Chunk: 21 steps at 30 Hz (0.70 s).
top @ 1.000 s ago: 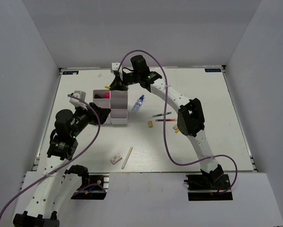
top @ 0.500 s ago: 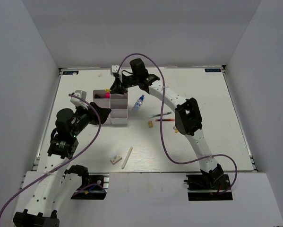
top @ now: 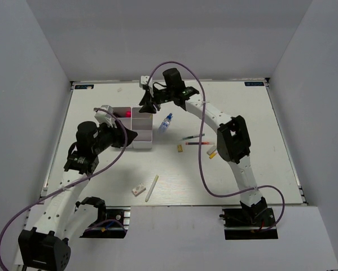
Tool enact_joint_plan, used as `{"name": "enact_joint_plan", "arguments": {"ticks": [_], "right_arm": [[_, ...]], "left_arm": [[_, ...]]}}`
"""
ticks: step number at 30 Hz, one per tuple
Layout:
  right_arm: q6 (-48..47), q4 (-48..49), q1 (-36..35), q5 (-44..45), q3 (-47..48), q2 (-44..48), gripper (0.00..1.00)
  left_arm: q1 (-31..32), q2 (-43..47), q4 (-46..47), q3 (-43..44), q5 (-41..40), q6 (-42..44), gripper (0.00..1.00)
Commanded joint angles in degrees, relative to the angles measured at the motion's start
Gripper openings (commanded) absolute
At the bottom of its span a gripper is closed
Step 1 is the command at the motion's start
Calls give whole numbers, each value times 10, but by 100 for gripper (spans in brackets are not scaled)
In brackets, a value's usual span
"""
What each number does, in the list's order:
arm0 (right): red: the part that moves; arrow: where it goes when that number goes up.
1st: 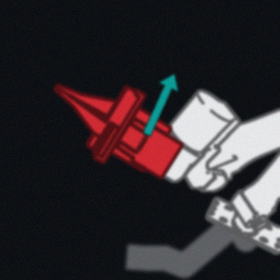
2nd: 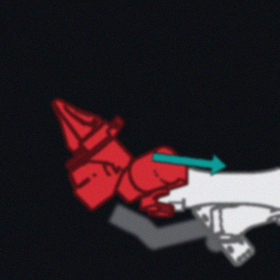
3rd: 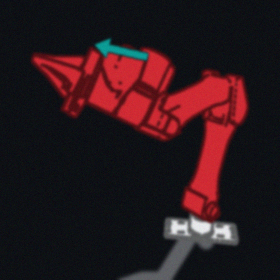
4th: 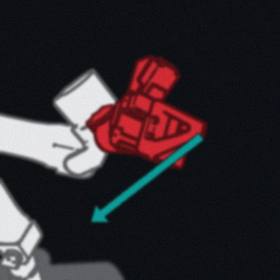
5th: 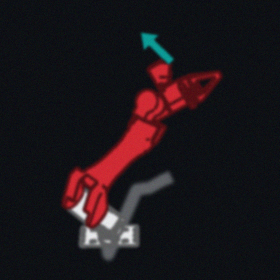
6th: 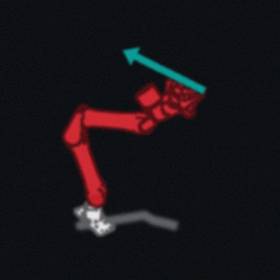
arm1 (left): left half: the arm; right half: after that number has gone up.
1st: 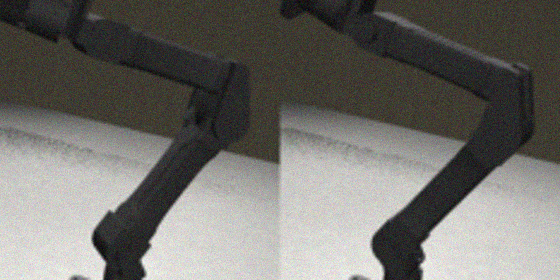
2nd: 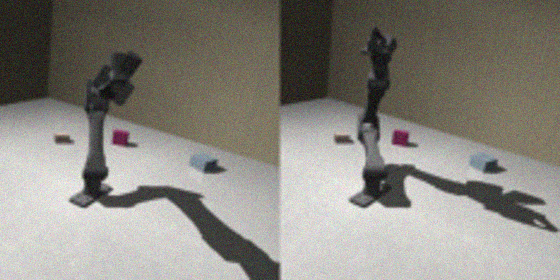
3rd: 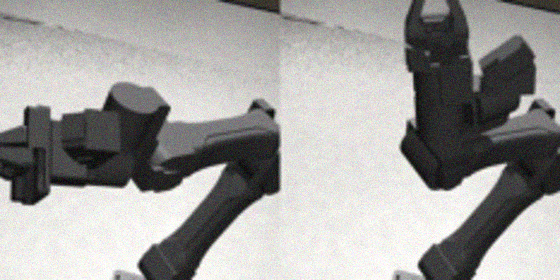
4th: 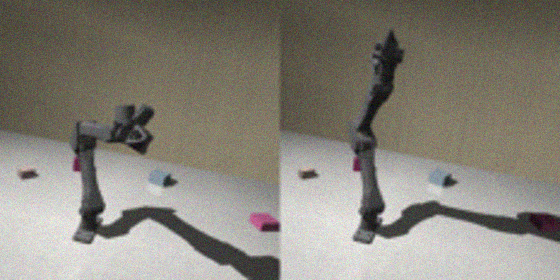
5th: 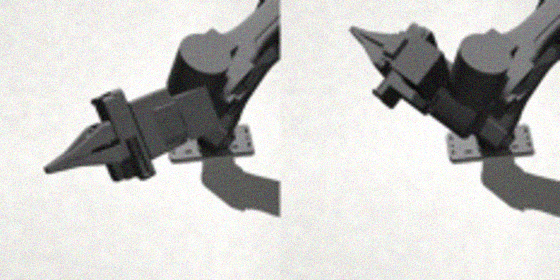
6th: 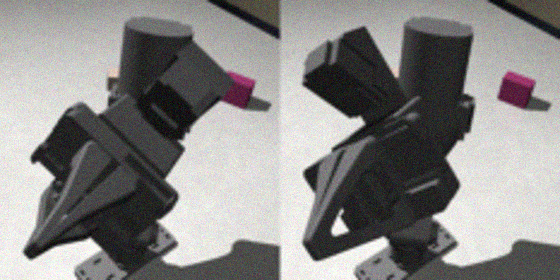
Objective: Sort the stationery into containers
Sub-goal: Grab a piece of stationery with the left arm
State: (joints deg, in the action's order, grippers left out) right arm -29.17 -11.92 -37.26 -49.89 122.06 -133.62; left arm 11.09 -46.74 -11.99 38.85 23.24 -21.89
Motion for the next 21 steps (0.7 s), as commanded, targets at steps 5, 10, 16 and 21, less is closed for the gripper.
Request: {"name": "enact_joint_plan", "arguments": {"ticks": [5,10,16,21], "right_arm": [[103,36,38,281,-159,201,37],[145,25,102,422,-321,295,6],[129,8,126,357,-505,450,67],[157,13,132,342,-583,560,73]], "left_arm": [[17,-101,0,20,69,19,38],[61,-190,-55,52,76,42,34],[172,-257,-124,76,-9,58,48],[234,-283,-203,76,-101,40,55]]}}
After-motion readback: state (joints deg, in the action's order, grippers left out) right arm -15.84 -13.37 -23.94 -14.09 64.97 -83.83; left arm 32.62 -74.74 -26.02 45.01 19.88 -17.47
